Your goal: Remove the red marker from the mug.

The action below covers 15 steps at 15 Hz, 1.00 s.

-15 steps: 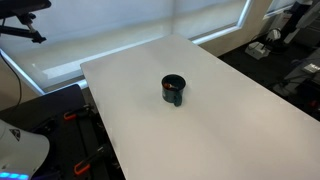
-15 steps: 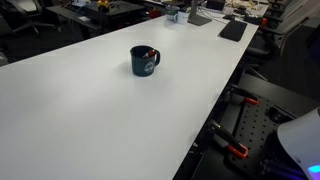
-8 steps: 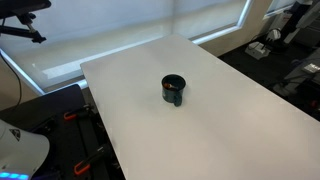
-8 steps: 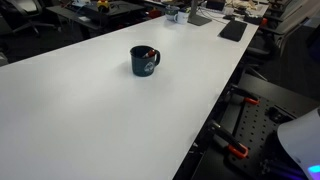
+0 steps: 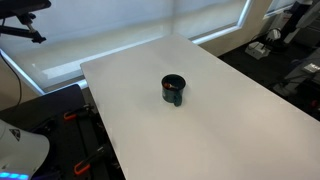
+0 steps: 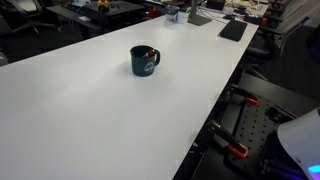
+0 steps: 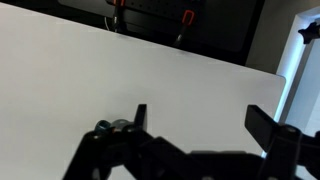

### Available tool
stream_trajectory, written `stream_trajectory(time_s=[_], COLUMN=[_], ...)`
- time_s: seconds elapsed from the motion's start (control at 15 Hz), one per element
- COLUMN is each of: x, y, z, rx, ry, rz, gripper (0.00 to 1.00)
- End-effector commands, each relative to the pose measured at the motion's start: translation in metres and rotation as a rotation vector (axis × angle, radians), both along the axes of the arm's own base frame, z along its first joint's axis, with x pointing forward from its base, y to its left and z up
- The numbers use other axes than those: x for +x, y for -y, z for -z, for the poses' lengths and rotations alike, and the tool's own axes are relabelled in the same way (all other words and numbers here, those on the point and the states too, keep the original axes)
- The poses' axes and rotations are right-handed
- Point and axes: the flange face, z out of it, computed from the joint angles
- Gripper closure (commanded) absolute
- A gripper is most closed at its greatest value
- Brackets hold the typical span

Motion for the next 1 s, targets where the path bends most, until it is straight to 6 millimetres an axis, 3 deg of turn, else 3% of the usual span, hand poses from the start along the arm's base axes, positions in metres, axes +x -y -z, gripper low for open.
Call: stream_trajectory(time_s=[0.0, 0.27, 0.53, 0.8, 0.87, 0.93], x=[0.006, 0.005, 0.018, 0.034, 0.025, 0.028], y=[0.004, 0.0, 0.031, 0.076, 0.062, 0.072], z=[0.002, 0.002, 0.007, 0.024, 0.023, 0.027], rx=[0.004, -0.001, 0.009, 0.03, 0.031, 0.036], ry=[-0.01, -0.009, -0.061, -0.128, -0.084, -0.098], rz=[0.008, -0.001, 0.049, 0.141, 0.127, 0.145], gripper=[0.0, 0.0, 0.0, 0.0, 0.0, 0.0])
